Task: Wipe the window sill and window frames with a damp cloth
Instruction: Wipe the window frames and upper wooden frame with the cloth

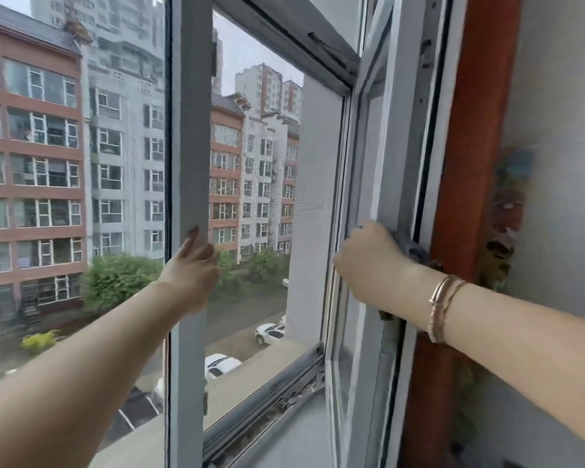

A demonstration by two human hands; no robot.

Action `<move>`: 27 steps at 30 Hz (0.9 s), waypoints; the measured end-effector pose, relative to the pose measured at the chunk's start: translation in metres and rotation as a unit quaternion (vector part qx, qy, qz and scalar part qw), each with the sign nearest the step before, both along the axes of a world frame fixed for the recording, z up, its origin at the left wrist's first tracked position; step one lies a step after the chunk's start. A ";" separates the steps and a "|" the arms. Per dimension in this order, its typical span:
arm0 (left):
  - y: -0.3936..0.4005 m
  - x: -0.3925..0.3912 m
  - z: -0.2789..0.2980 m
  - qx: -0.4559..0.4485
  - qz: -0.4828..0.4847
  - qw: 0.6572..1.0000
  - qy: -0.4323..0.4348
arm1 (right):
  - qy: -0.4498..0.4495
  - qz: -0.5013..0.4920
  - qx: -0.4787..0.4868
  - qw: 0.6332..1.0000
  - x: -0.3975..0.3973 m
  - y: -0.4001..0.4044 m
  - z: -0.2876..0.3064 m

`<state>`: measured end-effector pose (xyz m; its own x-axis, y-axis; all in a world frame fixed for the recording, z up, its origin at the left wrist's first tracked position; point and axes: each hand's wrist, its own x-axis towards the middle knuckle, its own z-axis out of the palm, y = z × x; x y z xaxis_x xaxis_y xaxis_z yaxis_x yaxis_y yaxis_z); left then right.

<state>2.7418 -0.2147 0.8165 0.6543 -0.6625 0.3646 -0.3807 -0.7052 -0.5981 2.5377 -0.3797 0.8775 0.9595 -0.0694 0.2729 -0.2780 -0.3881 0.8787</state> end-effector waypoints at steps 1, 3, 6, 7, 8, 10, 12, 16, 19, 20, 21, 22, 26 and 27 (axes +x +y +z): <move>0.001 0.008 -0.005 0.006 -0.016 1.000 -0.020 | -0.017 -0.006 0.007 1.000 -0.001 0.000 0.006; 0.000 0.010 -0.012 0.013 -0.021 1.000 -0.020 | -0.022 -0.014 -0.004 1.000 0.001 0.000 0.002; -0.002 0.012 -0.016 -0.017 -0.038 0.999 -0.012 | 0.058 -0.086 0.002 0.995 0.014 0.004 -0.050; -0.001 0.014 -0.017 -0.022 -0.046 0.999 -0.018 | 0.081 -0.089 0.048 0.992 0.015 -0.001 -0.075; 0.001 0.016 -0.018 -0.028 -0.060 0.998 -0.022 | 0.106 -0.093 0.079 0.987 0.013 0.001 -0.097; 0.004 0.019 -0.020 -0.028 -0.069 0.997 -0.020 | 0.167 -0.060 0.078 0.981 0.011 0.002 -0.144; 0.006 0.018 -0.019 -0.025 -0.070 0.997 -0.018 | 0.214 -0.097 0.050 0.971 0.007 0.014 -0.171; 0.005 0.012 -0.018 -0.015 -0.056 0.998 -0.013 | 0.171 -0.135 0.054 0.974 0.001 0.019 -0.150; 0.002 0.007 -0.019 -0.004 -0.029 0.999 -0.015 | 0.054 -0.085 0.015 0.995 -0.002 0.013 -0.095; 0.000 0.009 -0.021 -0.006 -0.019 1.000 -0.014 | 0.026 -0.089 -0.007 0.996 -0.001 0.011 -0.082; -0.001 0.009 -0.022 -0.006 -0.009 1.000 -0.012 | 0.013 -0.107 -0.021 0.994 -0.001 0.013 -0.072; -0.003 0.009 -0.024 -0.005 0.000 1.000 -0.012 | 0.011 -0.118 -0.027 0.993 -0.001 0.013 -0.071; -0.003 0.011 -0.036 -0.014 -0.003 1.000 -0.019 | 0.082 -0.130 -0.002 0.988 0.007 0.012 -0.124; -0.001 0.010 -0.040 -0.012 -0.012 1.000 -0.023 | 0.108 -0.125 0.022 0.986 0.007 0.012 -0.143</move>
